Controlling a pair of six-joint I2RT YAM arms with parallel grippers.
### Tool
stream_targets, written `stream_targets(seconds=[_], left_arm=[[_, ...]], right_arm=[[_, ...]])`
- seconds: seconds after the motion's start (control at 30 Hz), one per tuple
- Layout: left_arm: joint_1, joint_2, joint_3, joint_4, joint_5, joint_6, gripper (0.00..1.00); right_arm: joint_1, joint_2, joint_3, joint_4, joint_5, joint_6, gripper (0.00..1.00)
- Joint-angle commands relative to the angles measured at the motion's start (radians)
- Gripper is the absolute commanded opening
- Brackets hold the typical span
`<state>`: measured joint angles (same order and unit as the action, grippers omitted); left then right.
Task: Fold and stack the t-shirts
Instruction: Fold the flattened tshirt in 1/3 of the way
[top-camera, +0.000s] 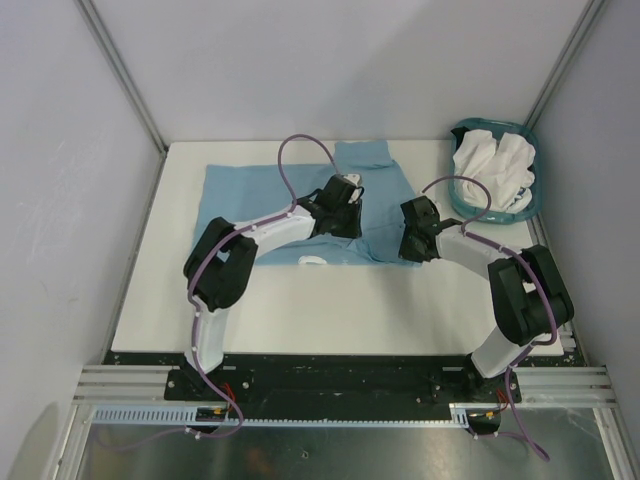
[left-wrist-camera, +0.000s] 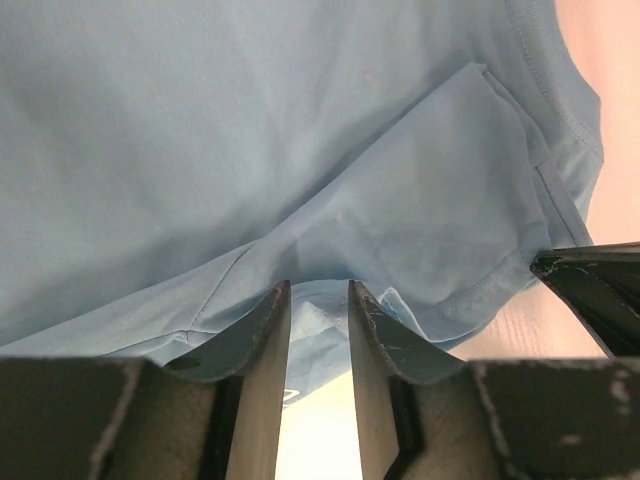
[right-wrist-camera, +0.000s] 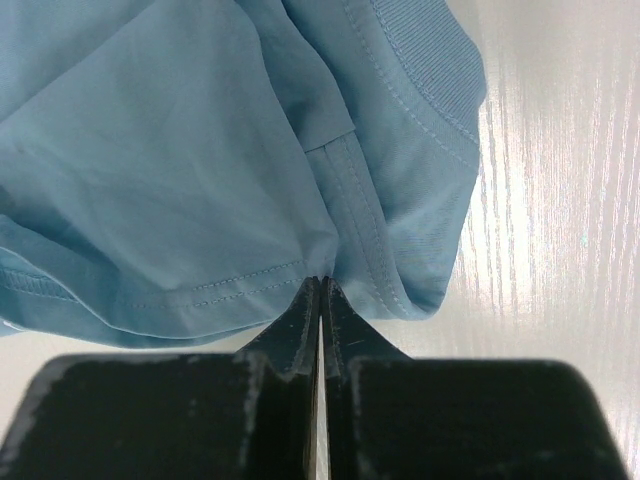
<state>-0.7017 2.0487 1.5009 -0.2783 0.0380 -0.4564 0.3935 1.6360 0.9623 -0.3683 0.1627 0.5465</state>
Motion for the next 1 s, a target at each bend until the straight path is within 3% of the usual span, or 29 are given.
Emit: stream_targets(seconds=[0.0, 0.33, 0.97], left_arm=[[0.001, -0.072, -0.002, 0.013, 0.033, 0.037, 0.35], [-0.003, -0.086, -0.019, 0.014, 0.102, 0.087, 0.37], [-0.020, -0.029, 0.000, 0.014, 0.097, 0.101, 0.39]], right_arm=[[0.005, -0.029, 0.001, 0.016, 0.005, 0.006, 0.00], [0.005, -0.021, 0.009, 0.015, 0.005, 0.004, 0.00], [0.005, -0.022, 0.012, 0.008, 0.007, 0.003, 0.00]])
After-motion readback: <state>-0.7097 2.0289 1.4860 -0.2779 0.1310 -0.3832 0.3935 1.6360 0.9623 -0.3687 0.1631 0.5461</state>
